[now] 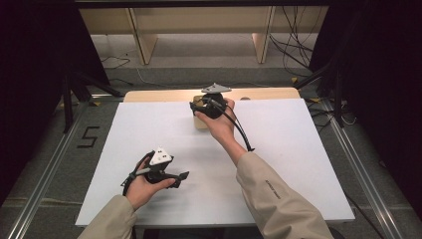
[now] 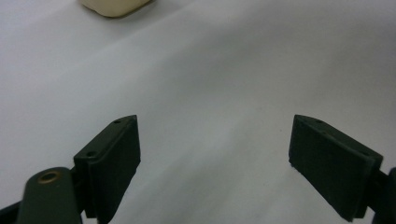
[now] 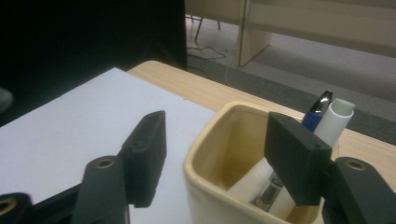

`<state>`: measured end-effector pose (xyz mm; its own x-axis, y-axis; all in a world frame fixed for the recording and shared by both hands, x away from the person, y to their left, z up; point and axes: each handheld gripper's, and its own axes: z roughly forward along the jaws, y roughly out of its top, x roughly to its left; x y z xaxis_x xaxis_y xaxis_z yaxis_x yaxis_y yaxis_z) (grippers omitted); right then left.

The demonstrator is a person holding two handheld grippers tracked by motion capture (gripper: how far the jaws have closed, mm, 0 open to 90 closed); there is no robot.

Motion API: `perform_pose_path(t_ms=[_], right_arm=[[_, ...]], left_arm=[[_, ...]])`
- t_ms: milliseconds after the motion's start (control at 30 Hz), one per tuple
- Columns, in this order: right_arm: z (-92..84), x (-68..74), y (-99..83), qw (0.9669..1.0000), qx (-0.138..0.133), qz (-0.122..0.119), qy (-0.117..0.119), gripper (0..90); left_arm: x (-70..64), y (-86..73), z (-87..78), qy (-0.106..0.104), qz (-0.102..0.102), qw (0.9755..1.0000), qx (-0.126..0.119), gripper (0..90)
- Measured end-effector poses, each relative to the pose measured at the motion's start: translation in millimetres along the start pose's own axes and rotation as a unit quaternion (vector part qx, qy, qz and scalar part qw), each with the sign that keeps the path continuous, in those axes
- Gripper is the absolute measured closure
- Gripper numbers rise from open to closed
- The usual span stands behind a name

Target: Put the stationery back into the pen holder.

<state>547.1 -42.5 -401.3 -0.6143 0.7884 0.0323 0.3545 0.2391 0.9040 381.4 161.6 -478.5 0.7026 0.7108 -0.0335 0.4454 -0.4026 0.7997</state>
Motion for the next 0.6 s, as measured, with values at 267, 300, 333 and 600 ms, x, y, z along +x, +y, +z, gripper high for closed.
perform_pose_path(t_ms=[267,300,333,600], right_arm=[[-21.5,2.5,-7.5,0.9996,0.014,-0.002,0.025,33.2],[-23.8,2.3,-8.6,0.9995,0.016,-0.003,0.027,32.4],[-25.5,2.1,-9.3,0.9995,0.017,-0.005,0.028,31.7],[-42.0,-1.7,-19.0,0.9987,0.036,-0.007,0.034,29.1]], left_arm=[[0.3,-0.6,0.0,0.0,-0.002,1.0,0.0,16.4],[0.3,-0.6,0.0,0.0,-0.002,1.0,0.0,16.4],[0.3,-0.6,0.1,0.001,-0.002,1.0,0.001,16.3],[0.5,-0.7,-0.2,0.001,-0.001,1.0,0.001,16.3]])
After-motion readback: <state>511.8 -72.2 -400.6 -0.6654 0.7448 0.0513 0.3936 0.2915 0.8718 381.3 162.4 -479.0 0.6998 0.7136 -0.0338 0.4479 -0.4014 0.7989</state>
